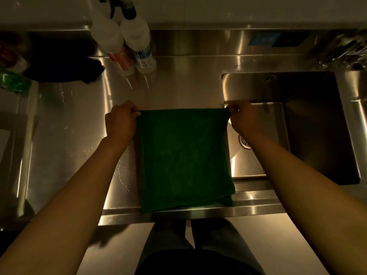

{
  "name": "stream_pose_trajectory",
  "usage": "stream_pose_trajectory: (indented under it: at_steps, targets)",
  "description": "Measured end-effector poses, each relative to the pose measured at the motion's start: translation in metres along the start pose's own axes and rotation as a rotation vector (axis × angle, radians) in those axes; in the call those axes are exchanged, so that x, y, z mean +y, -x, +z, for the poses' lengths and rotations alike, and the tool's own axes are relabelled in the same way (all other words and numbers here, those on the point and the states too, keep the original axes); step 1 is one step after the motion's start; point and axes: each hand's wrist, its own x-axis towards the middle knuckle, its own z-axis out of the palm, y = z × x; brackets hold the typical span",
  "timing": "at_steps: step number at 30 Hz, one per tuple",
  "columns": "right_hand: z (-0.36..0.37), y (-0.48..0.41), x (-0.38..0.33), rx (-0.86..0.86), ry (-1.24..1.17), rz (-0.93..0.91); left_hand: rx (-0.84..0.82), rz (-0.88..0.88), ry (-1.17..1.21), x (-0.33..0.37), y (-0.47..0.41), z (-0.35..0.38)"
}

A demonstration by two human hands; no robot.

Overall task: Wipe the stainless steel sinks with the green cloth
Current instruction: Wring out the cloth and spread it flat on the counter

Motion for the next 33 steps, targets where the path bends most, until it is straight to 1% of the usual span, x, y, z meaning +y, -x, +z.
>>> stream_pose_trajectory:
  at_steps: [4, 7, 9, 11, 14, 16, 21, 24, 27, 29, 31, 33]
  targets:
    - [0.003, -0.01, -0.007, -0.059, 0.148, -0.048, -0.042, 0.022, 0.022, -0.005, -0.004, 0.001]
    - [0.007, -0.016, -0.019, -0.083, 0.107, -0.056, -0.148, 0.057, 0.086, -0.013, -0.01, -0.002]
    - [0.01, -0.02, -0.024, -0.127, 0.072, -0.082, -0.199, 0.061, 0.062, -0.015, -0.012, -0.004]
    - [0.008, -0.023, -0.028, -0.205, 0.056, -0.104, -0.207, 0.044, 0.058, -0.016, -0.012, -0.006]
    - [0.001, -0.026, -0.025, -0.284, 0.071, -0.146, -0.147, 0.013, 0.046, -0.018, -0.015, -0.007]
    - [-0.002, -0.029, -0.021, -0.266, 0.067, -0.153, -0.101, -0.002, 0.038, -0.02, -0.018, -0.006]
    - [0.005, -0.041, -0.016, -0.256, 0.077, -0.113, -0.049, -0.014, 0.063, -0.013, -0.027, -0.001]
    - [0.007, -0.056, -0.026, -0.244, 0.014, -0.056, 0.004, -0.012, 0.113, -0.004, -0.037, -0.004]
    - [0.008, -0.069, -0.038, -0.168, 0.018, -0.071, 0.07, -0.023, 0.136, 0.001, -0.05, -0.01]
    - [0.008, -0.077, -0.044, -0.132, 0.046, -0.104, 0.056, -0.026, 0.17, 0.0, -0.06, -0.015]
    - [0.008, -0.084, -0.05, -0.155, 0.122, -0.16, -0.017, 0.017, 0.161, -0.003, -0.068, -0.019]
    - [0.006, -0.087, -0.055, -0.167, 0.175, -0.195, -0.052, 0.06, 0.14, -0.005, -0.072, -0.025]
